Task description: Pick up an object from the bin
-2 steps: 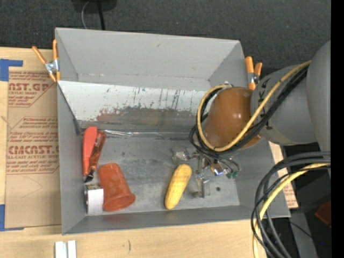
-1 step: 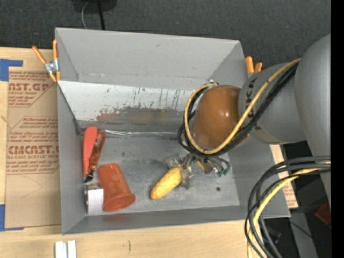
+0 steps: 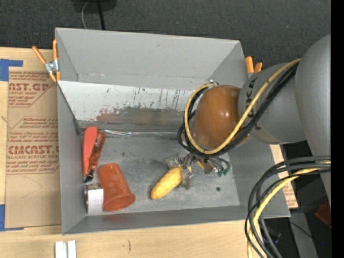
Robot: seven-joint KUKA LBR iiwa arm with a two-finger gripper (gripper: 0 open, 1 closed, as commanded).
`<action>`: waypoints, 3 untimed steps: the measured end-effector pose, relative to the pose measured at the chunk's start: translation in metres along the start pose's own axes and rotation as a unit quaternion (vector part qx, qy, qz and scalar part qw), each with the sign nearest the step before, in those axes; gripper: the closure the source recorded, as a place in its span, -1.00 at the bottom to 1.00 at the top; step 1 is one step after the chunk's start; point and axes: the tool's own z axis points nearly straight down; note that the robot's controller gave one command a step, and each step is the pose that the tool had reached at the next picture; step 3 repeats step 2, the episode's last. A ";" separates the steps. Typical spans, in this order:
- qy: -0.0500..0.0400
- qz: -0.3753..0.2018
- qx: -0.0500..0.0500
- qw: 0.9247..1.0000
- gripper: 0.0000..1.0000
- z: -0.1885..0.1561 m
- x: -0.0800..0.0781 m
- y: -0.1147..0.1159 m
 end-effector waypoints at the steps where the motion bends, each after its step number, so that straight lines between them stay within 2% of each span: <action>1: 0.000 0.000 0.000 1.000 1.00 0.000 0.000 0.000; 2: -0.003 0.015 0.001 1.000 1.00 -0.160 0.000 0.002; 3: -0.003 0.015 0.001 1.000 1.00 -0.160 0.000 0.002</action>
Offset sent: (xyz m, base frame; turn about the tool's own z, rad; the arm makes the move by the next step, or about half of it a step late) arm -0.0031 0.0007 0.1585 0.0303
